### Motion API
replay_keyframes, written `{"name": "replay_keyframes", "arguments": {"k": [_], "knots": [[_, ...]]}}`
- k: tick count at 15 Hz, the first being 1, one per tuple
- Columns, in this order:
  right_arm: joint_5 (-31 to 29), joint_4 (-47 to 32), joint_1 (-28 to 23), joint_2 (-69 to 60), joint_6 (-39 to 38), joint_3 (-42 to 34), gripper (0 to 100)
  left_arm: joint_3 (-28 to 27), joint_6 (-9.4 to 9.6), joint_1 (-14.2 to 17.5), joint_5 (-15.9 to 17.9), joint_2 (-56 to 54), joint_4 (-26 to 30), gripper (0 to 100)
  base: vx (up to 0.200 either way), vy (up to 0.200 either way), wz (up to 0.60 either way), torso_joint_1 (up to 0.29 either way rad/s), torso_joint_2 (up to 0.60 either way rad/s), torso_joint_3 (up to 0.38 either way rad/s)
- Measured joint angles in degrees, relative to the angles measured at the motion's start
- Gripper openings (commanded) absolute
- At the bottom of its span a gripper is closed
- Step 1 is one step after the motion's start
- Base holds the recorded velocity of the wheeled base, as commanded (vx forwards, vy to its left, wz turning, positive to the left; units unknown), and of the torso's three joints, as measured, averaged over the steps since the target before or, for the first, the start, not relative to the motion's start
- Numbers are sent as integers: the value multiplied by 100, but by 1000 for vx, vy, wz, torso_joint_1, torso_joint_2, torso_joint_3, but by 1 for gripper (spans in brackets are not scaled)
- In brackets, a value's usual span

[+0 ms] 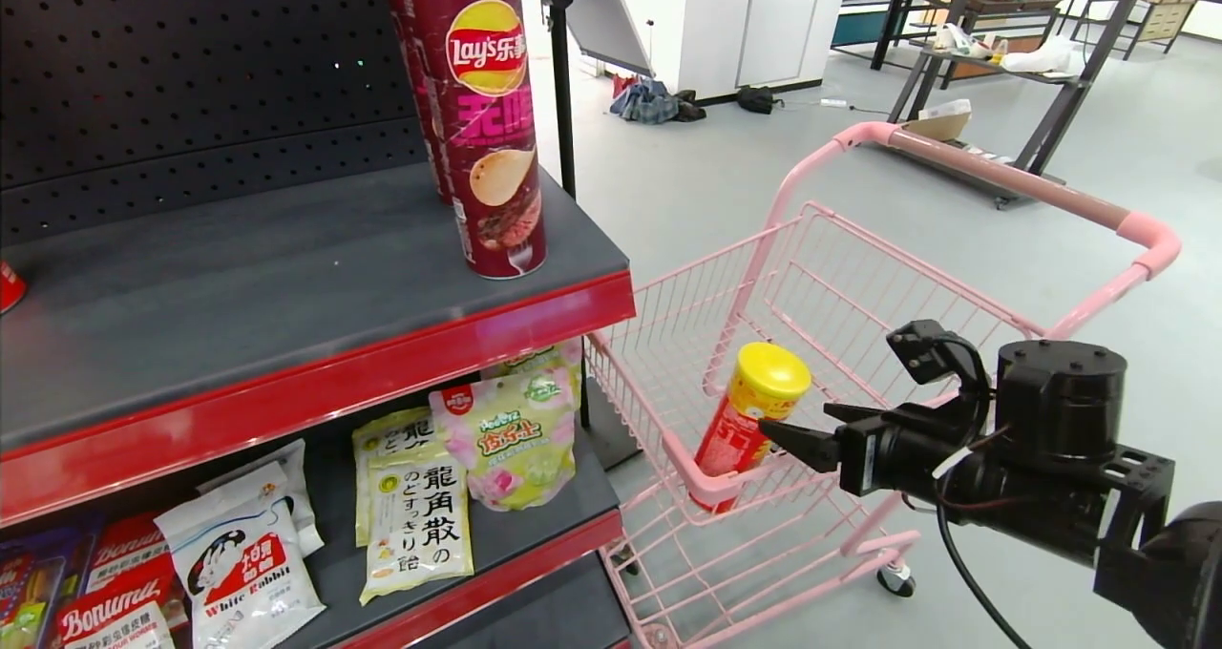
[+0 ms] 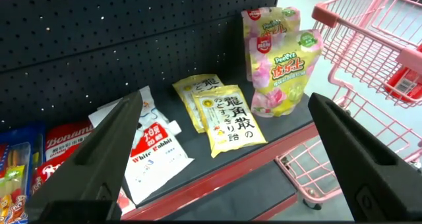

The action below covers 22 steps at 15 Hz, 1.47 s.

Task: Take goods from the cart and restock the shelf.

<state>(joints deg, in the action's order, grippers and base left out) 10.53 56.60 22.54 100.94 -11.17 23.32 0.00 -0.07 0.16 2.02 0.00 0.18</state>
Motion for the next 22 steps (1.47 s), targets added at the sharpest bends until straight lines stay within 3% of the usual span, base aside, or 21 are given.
{"name": "replay_keyframes", "arguments": {"k": [12, 17, 22], "knots": [[17, 17, 22, 1061, -62, 903, 100, 0, 0, 0, -2, 0, 0, 100, 0, 0, 0, 0, 0, 0], [-2, 985, 35, 1565, -62, 972, 100, 0, 0, 0, 0, 0, 0, 100, 0, 0, 0, 0, 0, 0], [-11, 1040, 129, 1841, -108, 1093, 100, 0, 0, 0, -2, 0, 0, 100, 0, 0, 0, 0, 0, 0]]}}
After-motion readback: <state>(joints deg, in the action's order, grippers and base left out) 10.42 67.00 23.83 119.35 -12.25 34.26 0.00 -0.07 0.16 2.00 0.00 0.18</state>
